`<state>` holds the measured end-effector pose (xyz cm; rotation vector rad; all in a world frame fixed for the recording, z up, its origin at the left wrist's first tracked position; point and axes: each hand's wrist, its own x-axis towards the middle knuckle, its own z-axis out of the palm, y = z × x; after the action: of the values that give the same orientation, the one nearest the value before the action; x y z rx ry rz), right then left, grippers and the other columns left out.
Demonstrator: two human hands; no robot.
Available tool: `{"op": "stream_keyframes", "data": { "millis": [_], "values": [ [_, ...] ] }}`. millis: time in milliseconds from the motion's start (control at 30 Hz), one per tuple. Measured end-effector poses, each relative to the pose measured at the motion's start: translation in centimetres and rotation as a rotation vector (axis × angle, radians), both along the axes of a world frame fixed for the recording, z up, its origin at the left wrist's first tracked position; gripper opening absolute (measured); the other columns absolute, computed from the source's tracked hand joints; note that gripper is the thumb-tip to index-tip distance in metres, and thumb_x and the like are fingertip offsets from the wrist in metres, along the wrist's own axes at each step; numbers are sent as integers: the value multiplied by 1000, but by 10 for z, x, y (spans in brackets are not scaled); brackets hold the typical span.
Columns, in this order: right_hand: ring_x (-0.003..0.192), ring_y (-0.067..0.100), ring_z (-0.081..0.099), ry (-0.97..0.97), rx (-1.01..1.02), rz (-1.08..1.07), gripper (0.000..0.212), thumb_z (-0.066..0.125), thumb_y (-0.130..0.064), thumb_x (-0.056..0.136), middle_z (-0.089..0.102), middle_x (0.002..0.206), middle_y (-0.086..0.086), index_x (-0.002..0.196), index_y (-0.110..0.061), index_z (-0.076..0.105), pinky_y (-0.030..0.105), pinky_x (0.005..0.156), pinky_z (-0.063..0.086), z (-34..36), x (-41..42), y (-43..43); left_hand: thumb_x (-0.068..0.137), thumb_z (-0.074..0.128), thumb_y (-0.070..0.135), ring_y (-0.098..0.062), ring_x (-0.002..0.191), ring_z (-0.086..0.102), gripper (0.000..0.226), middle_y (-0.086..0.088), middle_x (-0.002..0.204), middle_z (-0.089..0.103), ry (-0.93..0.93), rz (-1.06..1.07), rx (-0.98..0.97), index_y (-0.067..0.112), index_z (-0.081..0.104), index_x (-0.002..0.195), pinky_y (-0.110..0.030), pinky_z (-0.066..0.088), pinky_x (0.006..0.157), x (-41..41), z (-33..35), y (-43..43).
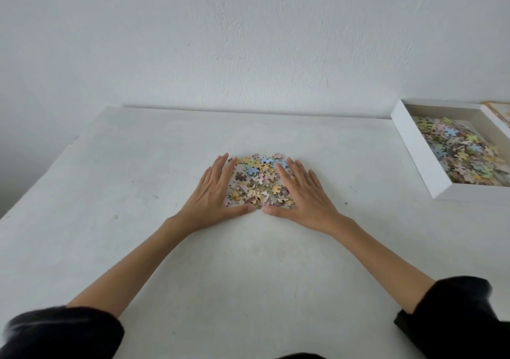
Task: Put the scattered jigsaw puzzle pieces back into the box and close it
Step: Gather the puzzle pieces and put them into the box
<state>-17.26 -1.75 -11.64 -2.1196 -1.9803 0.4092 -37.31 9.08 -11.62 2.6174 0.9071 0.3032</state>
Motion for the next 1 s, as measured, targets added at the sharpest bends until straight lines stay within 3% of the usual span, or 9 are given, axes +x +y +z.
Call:
{"op": "stream_keyframes", "data": {
  "millis": [233,400,567,667,733,833,900,1000],
  "values": [
    [137,19,-30,79,-54,159,127,30,-97,38,-32,149,0,135,-40,-27,44,110,-13,10,11,31,41,33,97,-19,144,-8,137,-5,157,-8,65,-36,-55,22,-13,145,-36,-1,117,7,6,9],
    [138,12,-25,28,-69,235,129,31,-96,37,-28,151,-4,137,-37,-25,38,112,-12,10,15,45,43,42,92,-16,144,-4,137,-3,157,-4,52,-68,-80,21,-14,145,-34,0,118,16,10,15],
    [141,14,3,9,10,209,130,26,-96,42,4,155,-2,146,-24,-4,34,114,3,7,15,44,47,41,91,-17,139,18,132,-2,152,19,15,-71,-38,18,-4,147,-32,13,115,17,9,19],
    [131,13,21,64,101,183,120,36,-91,47,25,143,-2,145,-22,19,35,109,24,5,16,40,49,39,92,-17,128,28,123,-1,140,32,-7,-60,1,20,16,146,-36,29,109,18,5,20],
    [126,11,25,95,144,174,114,38,-90,48,30,135,-3,141,-24,30,35,106,30,4,16,37,50,40,91,-17,122,31,116,-1,133,35,-33,-74,14,22,27,143,-37,33,106,17,5,20],
    [127,13,25,143,139,161,114,38,-92,45,26,137,-3,140,-30,30,36,105,28,3,17,36,51,49,86,-15,118,34,111,-1,129,36,-88,-86,-28,26,28,141,-36,35,103,15,6,21],
    [136,15,14,175,101,161,115,40,-91,45,12,148,-3,142,-32,23,38,108,21,4,19,37,50,54,84,-16,124,33,114,-2,136,32,-105,-102,-52,26,23,143,-36,32,106,13,4,22],
    [142,13,-5,67,29,217,119,35,-92,45,-2,156,-7,145,-32,9,36,111,3,3,20,36,50,51,85,-17,140,17,121,-3,153,17,-28,-142,-34,24,10,147,-32,14,114,13,2,24]
  ]
}}
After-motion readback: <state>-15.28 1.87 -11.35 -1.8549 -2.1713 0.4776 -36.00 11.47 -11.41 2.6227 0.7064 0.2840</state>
